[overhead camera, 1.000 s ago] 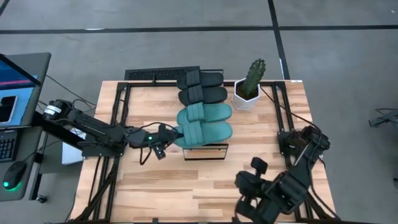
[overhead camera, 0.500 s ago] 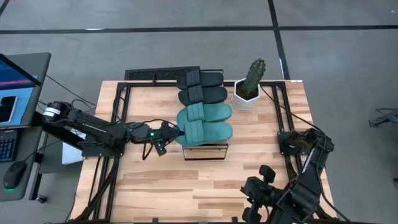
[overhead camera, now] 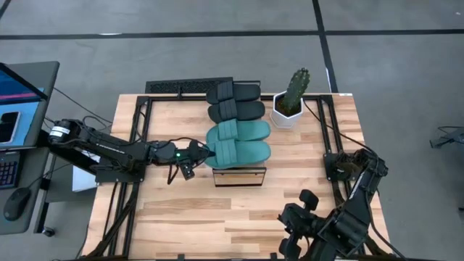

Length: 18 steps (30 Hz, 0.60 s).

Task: Pick and place slides into the shelf
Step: Put the green slipper on the shelf

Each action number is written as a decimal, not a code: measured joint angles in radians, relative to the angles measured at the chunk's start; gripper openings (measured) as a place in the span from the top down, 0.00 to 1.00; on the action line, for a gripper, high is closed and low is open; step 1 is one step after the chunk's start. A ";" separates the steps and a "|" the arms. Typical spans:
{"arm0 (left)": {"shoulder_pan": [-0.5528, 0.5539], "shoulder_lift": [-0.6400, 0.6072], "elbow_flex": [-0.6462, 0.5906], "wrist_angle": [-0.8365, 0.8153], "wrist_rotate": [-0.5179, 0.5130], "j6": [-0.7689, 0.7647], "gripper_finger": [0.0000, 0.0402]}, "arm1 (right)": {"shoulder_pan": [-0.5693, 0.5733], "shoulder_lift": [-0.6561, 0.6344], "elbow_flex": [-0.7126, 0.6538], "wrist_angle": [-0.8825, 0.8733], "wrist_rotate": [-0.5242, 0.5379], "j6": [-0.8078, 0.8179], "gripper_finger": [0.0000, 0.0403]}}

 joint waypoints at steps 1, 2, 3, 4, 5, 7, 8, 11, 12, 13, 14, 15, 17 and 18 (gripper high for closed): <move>0.000 0.000 0.000 -0.001 0.001 -0.009 0.93 | -0.001 0.000 0.000 0.000 -0.001 0.000 1.00; 0.000 0.000 0.000 -0.003 0.002 -0.019 0.91 | -0.001 0.000 0.000 0.000 -0.001 0.000 1.00; 0.000 0.000 0.001 -0.008 0.006 -0.030 0.89 | -0.001 0.000 0.000 0.000 -0.001 0.000 1.00; 0.000 0.000 0.001 -0.013 0.012 -0.038 0.87 | -0.001 0.000 0.000 0.000 -0.002 0.000 1.00; 0.000 0.000 0.001 -0.020 0.016 -0.040 0.85 | -0.001 0.000 0.000 0.000 -0.001 0.000 1.00; 0.000 0.000 0.001 -0.023 0.017 -0.041 0.82 | -0.001 0.000 0.000 0.000 -0.002 0.000 1.00; 0.000 0.000 0.001 -0.024 0.017 -0.041 0.81 | -0.001 0.000 0.000 0.000 -0.002 0.000 1.00; 0.000 0.000 0.001 -0.023 0.017 -0.040 0.79 | -0.001 0.000 0.000 0.000 -0.002 0.000 1.00; 0.000 0.000 0.001 -0.024 0.017 -0.040 0.79 | -0.001 0.000 0.000 0.000 -0.002 0.000 1.00; 0.000 0.000 0.001 -0.023 0.017 -0.040 0.79 | -0.001 0.000 0.000 0.000 -0.002 0.000 1.00; 0.000 0.000 0.001 -0.023 0.017 -0.040 0.79 | -0.001 0.000 0.000 0.000 -0.002 0.000 1.00; 0.000 0.000 0.001 -0.023 0.017 -0.040 0.79 | -0.001 0.000 0.000 0.000 -0.002 0.000 1.00; 0.000 0.000 0.001 -0.023 0.014 -0.038 0.79 | -0.001 0.000 0.000 0.000 -0.002 0.000 1.00; 0.000 0.000 0.001 -0.022 0.005 -0.033 0.79 | -0.001 0.000 0.000 0.000 -0.002 0.000 1.00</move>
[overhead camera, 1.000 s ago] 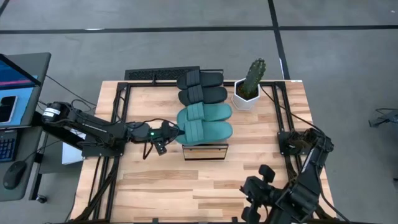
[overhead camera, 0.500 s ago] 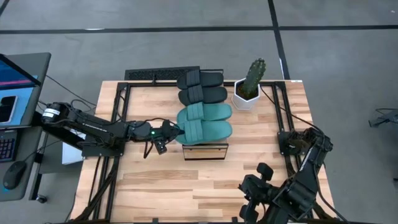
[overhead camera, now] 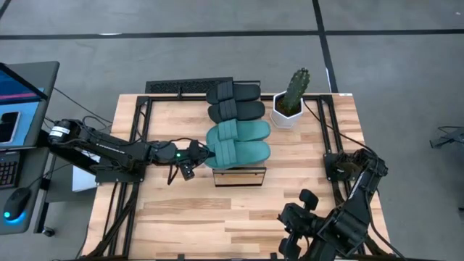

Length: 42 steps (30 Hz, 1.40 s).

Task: Pick and place slides into the shelf
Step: Put the green slipper on the shelf

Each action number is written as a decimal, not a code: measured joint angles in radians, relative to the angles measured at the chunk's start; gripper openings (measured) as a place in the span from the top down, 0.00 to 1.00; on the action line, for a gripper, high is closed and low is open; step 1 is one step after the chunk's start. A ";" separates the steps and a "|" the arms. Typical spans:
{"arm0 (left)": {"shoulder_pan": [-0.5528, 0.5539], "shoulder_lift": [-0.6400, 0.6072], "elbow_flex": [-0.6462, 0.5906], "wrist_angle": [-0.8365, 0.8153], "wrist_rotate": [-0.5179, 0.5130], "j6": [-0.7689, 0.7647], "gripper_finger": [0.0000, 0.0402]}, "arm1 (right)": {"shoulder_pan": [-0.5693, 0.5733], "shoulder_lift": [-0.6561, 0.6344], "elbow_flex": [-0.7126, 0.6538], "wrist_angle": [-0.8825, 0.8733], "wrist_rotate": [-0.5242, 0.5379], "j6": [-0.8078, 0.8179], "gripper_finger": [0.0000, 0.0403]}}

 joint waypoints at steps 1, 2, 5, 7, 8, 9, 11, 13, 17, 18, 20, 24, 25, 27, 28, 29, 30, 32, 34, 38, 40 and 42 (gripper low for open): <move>0.000 0.000 0.000 0.000 -0.010 0.011 0.79 | 0.000 0.000 0.000 0.000 0.000 0.000 1.00; 0.000 0.000 0.000 0.000 -0.019 0.023 0.79 | 0.000 0.000 0.000 0.000 0.000 0.000 1.00; 0.000 0.000 0.000 0.001 -0.039 0.047 0.79 | 0.000 0.000 0.000 0.000 0.000 0.000 1.00; 0.000 0.000 0.000 0.002 -0.042 0.048 0.78 | 0.000 0.000 0.000 0.000 0.000 0.000 1.00; 0.000 0.000 0.000 0.002 -0.045 0.048 0.78 | 0.000 0.000 0.000 0.000 0.000 0.000 1.00; 0.000 0.000 0.000 0.002 -0.053 0.048 0.78 | 0.000 0.000 0.000 0.000 0.000 0.000 1.00; 0.000 0.000 0.000 0.002 -0.071 0.048 0.78 | 0.000 0.000 0.000 0.000 0.000 0.000 1.00; 0.000 0.000 0.000 0.002 -0.086 0.048 0.78 | 0.000 0.000 0.000 0.000 0.000 0.000 1.00; 0.000 0.000 0.000 0.002 -0.093 0.049 0.78 | 0.000 0.000 0.000 0.000 0.000 0.000 1.00; 0.000 0.000 0.000 0.002 -0.095 0.053 0.78 | 0.000 0.000 0.000 0.000 0.000 0.000 1.00; 0.000 0.000 0.000 -0.009 -0.100 0.076 0.78 | 0.000 0.000 0.000 0.000 0.000 0.000 1.00; 0.000 0.000 0.000 -0.026 -0.115 0.125 0.78 | 0.000 0.000 0.000 0.001 0.000 0.000 1.00; 0.000 0.000 0.000 -0.026 -0.116 0.134 0.78 | 0.000 0.000 0.000 0.002 0.000 0.000 1.00; 0.000 0.000 0.000 -0.025 -0.118 0.146 0.78 | 0.000 0.000 0.000 0.003 0.000 0.000 1.00; 0.000 0.000 0.000 -0.026 -0.124 0.156 0.78 | 0.000 0.000 0.000 0.005 0.000 0.000 1.00; 0.000 0.000 0.000 -0.027 -0.133 0.167 0.78 | 0.000 0.000 0.000 0.005 0.000 0.000 1.00; 0.000 0.000 0.000 -0.027 -0.143 0.177 0.78 | 0.000 0.000 0.000 0.005 0.000 0.000 1.00; 0.000 0.000 -0.001 -0.027 -0.148 0.188 0.78 | 0.000 0.000 0.000 0.005 0.000 0.000 1.00; 0.000 0.000 -0.001 -0.025 -0.150 0.192 0.78 | 0.000 0.000 0.000 0.007 0.000 0.000 1.00; 0.000 0.000 -0.001 -0.025 -0.162 0.213 0.78 | 0.000 0.000 0.000 0.008 0.000 0.000 1.00; 0.000 0.000 -0.001 -0.025 -0.163 0.215 0.78 | 0.000 0.000 0.000 0.008 0.000 0.001 1.00; 0.000 0.000 -0.001 -0.027 -0.163 0.216 0.78 | 0.000 0.000 0.000 0.008 0.000 0.000 1.00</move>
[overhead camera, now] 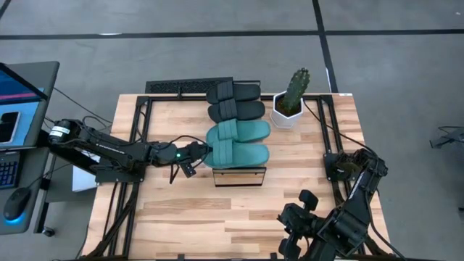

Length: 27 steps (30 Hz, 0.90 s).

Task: Pick and place slides into the shelf
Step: Put the green slipper on the shelf

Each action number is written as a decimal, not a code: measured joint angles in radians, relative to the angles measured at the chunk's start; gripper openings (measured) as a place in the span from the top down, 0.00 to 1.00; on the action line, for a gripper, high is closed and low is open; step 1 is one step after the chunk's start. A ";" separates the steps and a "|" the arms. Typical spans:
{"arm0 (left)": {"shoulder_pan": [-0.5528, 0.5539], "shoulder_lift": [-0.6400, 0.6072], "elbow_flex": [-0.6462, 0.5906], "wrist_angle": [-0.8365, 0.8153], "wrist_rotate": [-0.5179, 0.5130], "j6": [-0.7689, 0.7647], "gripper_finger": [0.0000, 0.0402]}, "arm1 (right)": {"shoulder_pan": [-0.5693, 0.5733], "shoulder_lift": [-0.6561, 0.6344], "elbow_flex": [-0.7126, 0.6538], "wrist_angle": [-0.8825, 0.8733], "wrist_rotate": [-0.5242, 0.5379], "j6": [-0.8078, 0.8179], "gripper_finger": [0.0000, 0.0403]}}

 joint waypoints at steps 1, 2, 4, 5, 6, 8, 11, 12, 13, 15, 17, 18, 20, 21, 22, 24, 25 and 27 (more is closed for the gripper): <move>0.000 0.000 0.000 0.000 0.001 0.000 0.78 | 0.000 0.000 0.000 0.000 0.000 0.000 1.00; 0.000 0.000 0.000 -0.001 0.005 -0.002 0.78 | 0.000 0.000 0.000 0.000 0.000 0.000 1.00; 0.001 0.000 0.000 -0.001 0.015 -0.011 0.78 | 0.000 0.000 0.000 0.000 0.000 0.000 1.00; 0.001 0.000 0.000 -0.001 0.019 -0.017 0.78 | 0.000 0.000 0.000 0.000 0.000 0.000 1.00; 0.001 0.000 0.000 -0.002 0.026 -0.027 0.78 | 0.000 0.000 0.000 0.000 0.000 0.000 1.00; 0.001 0.001 0.000 -0.006 0.041 -0.050 0.78 | 0.000 0.000 0.000 0.000 0.000 0.000 1.00; 0.001 0.002 -0.002 -0.007 0.043 -0.071 0.78 | 0.000 0.000 0.000 0.000 0.000 0.000 1.00; 0.001 0.002 -0.002 -0.005 0.044 -0.080 0.78 | 0.000 0.000 0.000 0.000 0.000 0.000 1.00; 0.001 0.002 -0.002 -0.003 0.045 -0.087 0.78 | 0.000 0.000 0.000 0.000 0.000 0.000 1.00; 0.001 0.002 -0.002 0.003 0.046 -0.090 0.78 | 0.000 0.000 0.000 0.000 0.000 0.000 1.00; 0.001 0.002 -0.002 0.004 0.047 -0.094 0.76 | 0.000 0.000 0.000 0.000 0.000 0.000 1.00; 0.001 0.002 -0.002 0.005 0.049 -0.102 0.75 | 0.000 0.000 0.000 0.000 0.000 0.000 1.00; 0.001 0.002 -0.002 0.012 0.049 -0.120 0.73 | 0.000 0.000 0.000 0.000 0.000 0.000 1.00; 0.001 0.002 -0.002 0.013 0.049 -0.129 0.72 | 0.000 0.000 0.000 0.000 0.000 0.000 1.00; 0.001 0.002 -0.002 0.013 0.049 -0.133 0.71 | 0.000 0.000 0.000 0.000 0.000 0.000 1.00; 0.001 0.002 -0.002 0.014 0.049 -0.135 0.68 | 0.000 0.000 0.000 0.000 0.000 0.000 1.00; 0.001 0.002 -0.002 0.015 0.049 -0.135 0.67 | 0.000 0.000 0.000 0.000 0.000 0.000 1.00; 0.001 0.002 -0.002 0.021 0.046 -0.136 0.64 | 0.000 0.000 0.000 0.000 0.000 0.000 1.00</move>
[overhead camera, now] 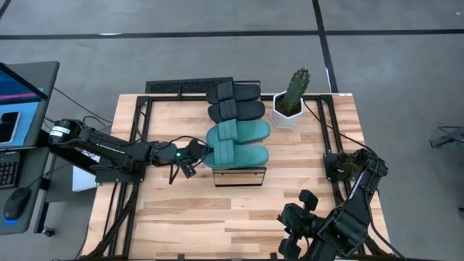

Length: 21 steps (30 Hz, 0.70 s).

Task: Pick and place slides into the shelf
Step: Put the green slipper on the shelf

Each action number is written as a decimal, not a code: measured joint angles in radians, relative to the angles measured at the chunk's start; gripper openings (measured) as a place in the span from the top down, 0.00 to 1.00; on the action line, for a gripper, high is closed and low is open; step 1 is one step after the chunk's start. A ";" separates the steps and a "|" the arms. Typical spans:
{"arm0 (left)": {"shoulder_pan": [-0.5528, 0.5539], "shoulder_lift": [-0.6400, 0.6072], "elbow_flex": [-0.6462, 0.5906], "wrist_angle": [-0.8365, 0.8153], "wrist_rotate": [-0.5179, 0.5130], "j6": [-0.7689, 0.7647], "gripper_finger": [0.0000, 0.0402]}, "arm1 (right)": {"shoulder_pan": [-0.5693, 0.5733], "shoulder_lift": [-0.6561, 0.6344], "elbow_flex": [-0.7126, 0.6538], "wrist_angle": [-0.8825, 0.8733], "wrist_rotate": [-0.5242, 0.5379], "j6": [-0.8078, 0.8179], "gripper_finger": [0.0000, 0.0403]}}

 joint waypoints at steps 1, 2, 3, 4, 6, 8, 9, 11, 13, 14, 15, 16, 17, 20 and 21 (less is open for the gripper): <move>0.000 0.000 0.000 0.005 -0.002 -0.005 0.63 | 0.000 0.000 0.000 0.000 0.000 0.000 1.00; 0.000 0.000 0.000 0.007 -0.004 -0.009 0.61 | 0.000 0.000 0.000 0.000 0.000 0.000 1.00; 0.000 0.000 0.000 0.007 -0.005 -0.017 0.60 | 0.000 0.000 0.000 0.001 0.000 0.000 1.00; 0.000 0.000 0.000 0.006 -0.008 -0.023 0.59 | 0.000 0.000 0.000 0.001 0.000 0.000 1.00; 0.000 0.000 0.000 0.006 -0.031 -0.034 0.56 | 0.000 0.000 0.000 0.001 0.000 0.000 1.00; 0.000 0.000 0.000 0.000 -0.056 -0.043 0.55 | 0.000 0.000 0.000 0.002 0.000 0.005 1.00; 0.000 0.000 0.000 -0.007 -0.062 -0.046 0.54 | 0.000 0.000 0.000 0.002 0.000 0.007 1.00; 0.000 0.000 0.000 -0.020 -0.071 -0.055 0.53 | 0.000 0.000 0.000 0.003 0.000 0.007 1.00; 0.000 0.000 0.000 -0.025 -0.082 -0.073 0.53 | 0.000 0.000 0.000 0.004 0.000 0.007 1.00; 0.000 0.000 0.000 -0.024 -0.086 -0.085 0.53 | 0.000 0.000 0.000 0.004 0.000 0.007 1.00; 0.000 0.000 0.000 -0.024 -0.086 -0.093 0.53 | 0.000 0.000 0.000 0.004 0.000 0.007 1.00; 0.000 -0.001 0.000 -0.024 -0.086 -0.100 0.53 | 0.000 0.000 0.000 0.004 0.000 0.007 1.00; 0.000 -0.001 0.000 -0.024 -0.086 -0.103 0.53 | 0.000 0.000 0.000 0.004 0.000 0.007 1.00; 0.000 -0.001 0.000 -0.026 -0.116 -0.106 0.53 | 0.001 0.000 0.000 0.005 -0.001 0.008 1.00; -0.001 -0.001 0.001 -0.027 -0.129 -0.107 0.53 | 0.001 0.000 0.000 0.005 -0.001 0.008 1.00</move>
